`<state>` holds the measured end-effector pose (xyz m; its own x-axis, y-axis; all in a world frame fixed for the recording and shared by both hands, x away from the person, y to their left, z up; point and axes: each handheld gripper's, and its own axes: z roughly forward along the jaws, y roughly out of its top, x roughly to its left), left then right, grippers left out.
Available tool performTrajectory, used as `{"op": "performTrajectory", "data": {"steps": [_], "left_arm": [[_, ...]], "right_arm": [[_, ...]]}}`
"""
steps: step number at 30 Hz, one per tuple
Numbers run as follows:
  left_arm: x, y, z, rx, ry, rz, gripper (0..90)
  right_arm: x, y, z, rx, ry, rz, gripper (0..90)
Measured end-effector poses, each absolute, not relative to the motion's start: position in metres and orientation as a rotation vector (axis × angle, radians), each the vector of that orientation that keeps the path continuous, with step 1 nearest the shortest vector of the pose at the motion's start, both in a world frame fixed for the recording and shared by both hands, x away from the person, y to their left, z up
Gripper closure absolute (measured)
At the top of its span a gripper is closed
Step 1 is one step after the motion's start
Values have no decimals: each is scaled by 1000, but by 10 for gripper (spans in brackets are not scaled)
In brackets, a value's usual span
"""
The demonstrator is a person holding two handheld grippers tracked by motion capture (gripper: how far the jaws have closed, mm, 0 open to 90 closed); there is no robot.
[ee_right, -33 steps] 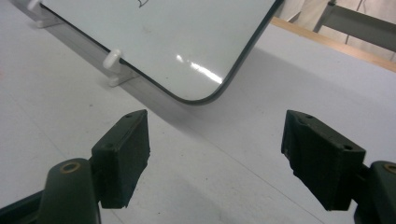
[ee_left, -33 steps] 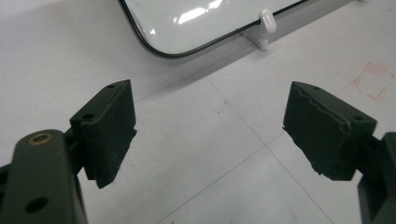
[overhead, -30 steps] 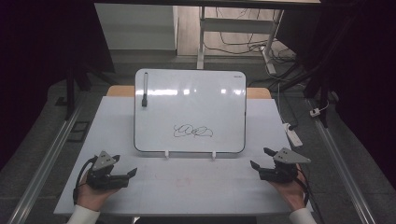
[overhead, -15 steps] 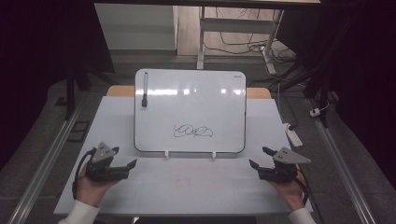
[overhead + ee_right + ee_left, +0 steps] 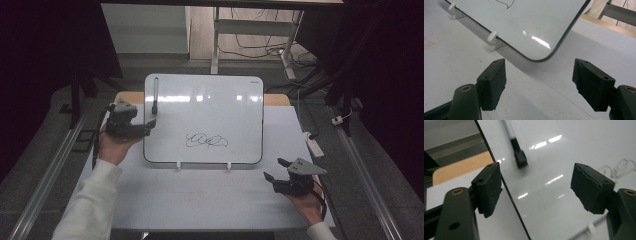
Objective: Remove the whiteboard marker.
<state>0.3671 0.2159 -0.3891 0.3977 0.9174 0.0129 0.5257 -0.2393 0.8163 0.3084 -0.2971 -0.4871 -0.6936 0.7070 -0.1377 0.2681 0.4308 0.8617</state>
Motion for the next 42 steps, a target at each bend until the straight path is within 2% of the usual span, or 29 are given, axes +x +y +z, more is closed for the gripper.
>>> {"op": "performTrajectory", "data": {"steps": [16, 18, 28, 32, 38, 39, 42], "left_arm": [[448, 204, -376, 1873, 1294, 803, 418], [451, 204, -375, 1869, 1295, 804, 432], [470, 203, -373, 1866, 1327, 817, 612], [470, 199, -374, 1877, 1313, 835, 725], [471, 193, -374, 1876, 1291, 814, 774], [470, 192, -374, 1878, 1287, 814, 810], [470, 189, -374, 1884, 1299, 835, 810]], "right_arm": [[308, -292, -493, 824, 2225, 1170, 269], [308, -293, -493, 824, 2226, 1170, 270], [309, -295, -496, 838, 2224, 1155, 271], [309, -295, -495, 853, 2219, 1147, 273], [310, -296, -496, 857, 2217, 1138, 274], [310, -296, -496, 858, 2215, 1138, 275], [310, -296, -495, 857, 2214, 1138, 275]]}}
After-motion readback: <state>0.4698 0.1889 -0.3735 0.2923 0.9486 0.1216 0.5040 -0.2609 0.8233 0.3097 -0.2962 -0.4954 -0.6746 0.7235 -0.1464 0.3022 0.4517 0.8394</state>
